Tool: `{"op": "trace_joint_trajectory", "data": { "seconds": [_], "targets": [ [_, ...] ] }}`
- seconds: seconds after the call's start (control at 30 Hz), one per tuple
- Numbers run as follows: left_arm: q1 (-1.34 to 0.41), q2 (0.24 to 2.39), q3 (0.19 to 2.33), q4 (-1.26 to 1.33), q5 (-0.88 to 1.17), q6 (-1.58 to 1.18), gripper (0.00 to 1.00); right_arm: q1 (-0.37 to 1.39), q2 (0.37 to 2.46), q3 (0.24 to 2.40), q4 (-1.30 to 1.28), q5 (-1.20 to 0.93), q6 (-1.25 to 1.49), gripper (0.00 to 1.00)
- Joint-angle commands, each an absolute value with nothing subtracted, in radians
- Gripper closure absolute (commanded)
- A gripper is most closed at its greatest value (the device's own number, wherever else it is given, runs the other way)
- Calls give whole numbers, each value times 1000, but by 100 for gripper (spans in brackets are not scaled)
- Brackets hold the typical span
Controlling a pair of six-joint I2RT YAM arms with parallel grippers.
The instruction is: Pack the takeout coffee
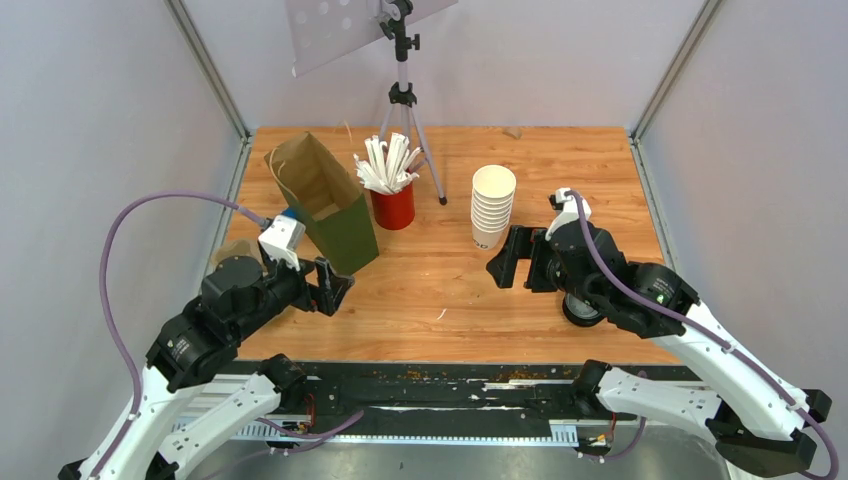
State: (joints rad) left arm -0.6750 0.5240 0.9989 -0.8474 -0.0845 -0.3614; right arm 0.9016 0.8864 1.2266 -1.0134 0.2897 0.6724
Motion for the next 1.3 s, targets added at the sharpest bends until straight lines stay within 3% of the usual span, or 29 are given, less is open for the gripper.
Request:
{"op": "trace_joint_trajectory", "data": {
  "seconds": [0.0,0.33,0.63,0.73,0.87,1.07,1.27],
  "targets": [
    [-681,500,993,-797,-106,-329,0,898,871,1211,-991,309,689,0],
    [-681,383,885,-759,-192,-307,0,897,874,1208,-917,388,747,0],
    [-681,284,789,-715,-211,-351,0,869,1053,1404,-811,637,395,6],
    [-681,283,788,-719,-233,-354,0,802,1150,1485,-787,649,271,13],
    [-681,278,784,-720,-260,-356,0,650,1281,1581,-780,501,222,32],
    [-681,258,778,-728,-306,-365,0,548,1445,1683,-808,412,185,50],
    [-681,232,770,-726,-335,-366,0,521,1570,1759,-852,388,211,57]
  ]
}}
